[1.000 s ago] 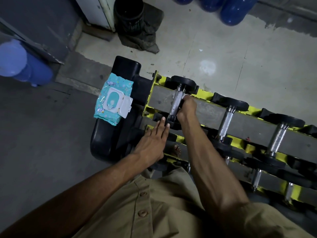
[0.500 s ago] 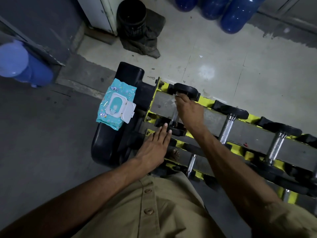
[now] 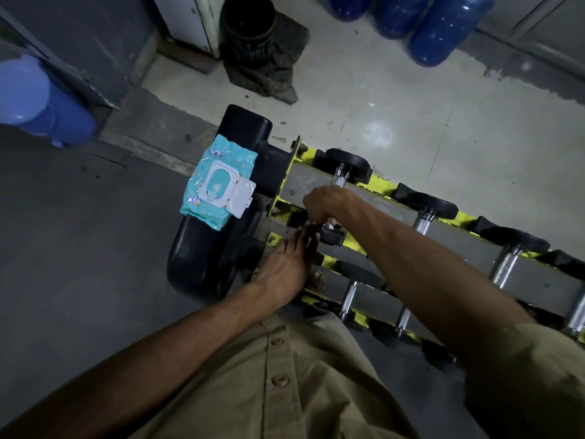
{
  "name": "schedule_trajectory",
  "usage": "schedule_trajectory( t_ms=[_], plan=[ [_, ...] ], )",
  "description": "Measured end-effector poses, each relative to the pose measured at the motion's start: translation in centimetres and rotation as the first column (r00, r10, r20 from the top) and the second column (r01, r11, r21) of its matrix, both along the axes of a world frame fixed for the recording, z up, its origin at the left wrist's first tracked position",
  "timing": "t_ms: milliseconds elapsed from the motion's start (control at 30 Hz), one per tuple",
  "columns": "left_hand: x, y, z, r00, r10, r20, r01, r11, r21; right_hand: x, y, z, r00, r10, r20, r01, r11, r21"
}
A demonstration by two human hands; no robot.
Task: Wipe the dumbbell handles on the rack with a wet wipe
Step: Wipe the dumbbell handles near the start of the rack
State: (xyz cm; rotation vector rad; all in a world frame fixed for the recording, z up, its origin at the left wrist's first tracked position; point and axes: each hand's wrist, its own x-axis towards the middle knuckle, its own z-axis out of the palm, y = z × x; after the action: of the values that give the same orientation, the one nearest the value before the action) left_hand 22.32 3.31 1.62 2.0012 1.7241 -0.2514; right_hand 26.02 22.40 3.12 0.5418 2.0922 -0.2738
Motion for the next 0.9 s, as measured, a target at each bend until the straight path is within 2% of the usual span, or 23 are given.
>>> schedule_trajectory(
  t_ms=[100, 233, 367, 433, 533, 600, 667, 733, 767, 833, 900],
  plan=[
    [0.0, -0.1, -0.2, 0.999, -0.021, -0.050, 0.021, 1.000, 0.002, 1.6, 0.5, 0.4, 0.982, -0.066, -0.179, 0.062, 0.998, -0.025],
    [0.3, -0.1, -0.3, 0.997, 0.002, -0.077, -0.002, 1.000, 0.000, 6.5, -1.1, -0.6, 0.851, -0.113, -0.513, 0.162, 0.986, 0.051],
    [0.2, -0.2, -0.6, 0.995, -0.008, -0.095, 0.006, 1.000, -0.021, 9.4, -3.8, -2.4, 0.617, -0.296, -0.729, 0.459, 0.888, 0.028],
    [0.1, -0.2, -0.6, 0.995, -0.022, -0.099, 0.018, 0.999, -0.037, 10.2, -5.3, -3.1, 0.437, -0.454, -0.777, 0.652, 0.754, -0.074],
    [0.2, -0.1, -0.3, 0.994, -0.032, -0.104, 0.025, 0.998, -0.064, 10.9, -6.5, -4.8, 0.223, -0.662, -0.716, 0.842, 0.501, -0.200],
    [0.3, 0.0, -0.2, 0.993, -0.033, -0.115, 0.025, 0.997, -0.074, 10.6, -6.3, -5.7, 0.060, -0.789, -0.612, 0.872, 0.340, -0.353],
    [0.5, -0.1, 0.1, 0.991, -0.035, -0.126, 0.025, 0.996, -0.080, 9.7, -5.2, -5.9, -0.190, -0.862, -0.471, 0.813, 0.131, -0.567],
    [0.5, 0.0, 0.3, 0.990, -0.040, -0.133, 0.029, 0.996, -0.087, 8.8, -3.4, -5.9, -0.477, -0.824, -0.305, 0.665, -0.112, -0.738],
    [0.4, 0.0, 0.4, 0.990, -0.043, -0.136, 0.031, 0.996, -0.087, 8.4, -2.4, -5.8, -0.579, -0.779, -0.241, 0.587, -0.193, -0.786],
    [0.5, 0.1, 0.6, 0.989, -0.048, -0.143, 0.036, 0.996, -0.087, 7.8, -0.7, -5.7, -0.677, -0.719, -0.156, 0.496, -0.290, -0.818],
    [0.5, 0.2, 0.8, 0.988, -0.048, -0.148, 0.033, 0.995, -0.098, 7.4, 0.3, -5.4, -0.726, -0.684, -0.063, 0.421, -0.371, -0.828]
  ],
)
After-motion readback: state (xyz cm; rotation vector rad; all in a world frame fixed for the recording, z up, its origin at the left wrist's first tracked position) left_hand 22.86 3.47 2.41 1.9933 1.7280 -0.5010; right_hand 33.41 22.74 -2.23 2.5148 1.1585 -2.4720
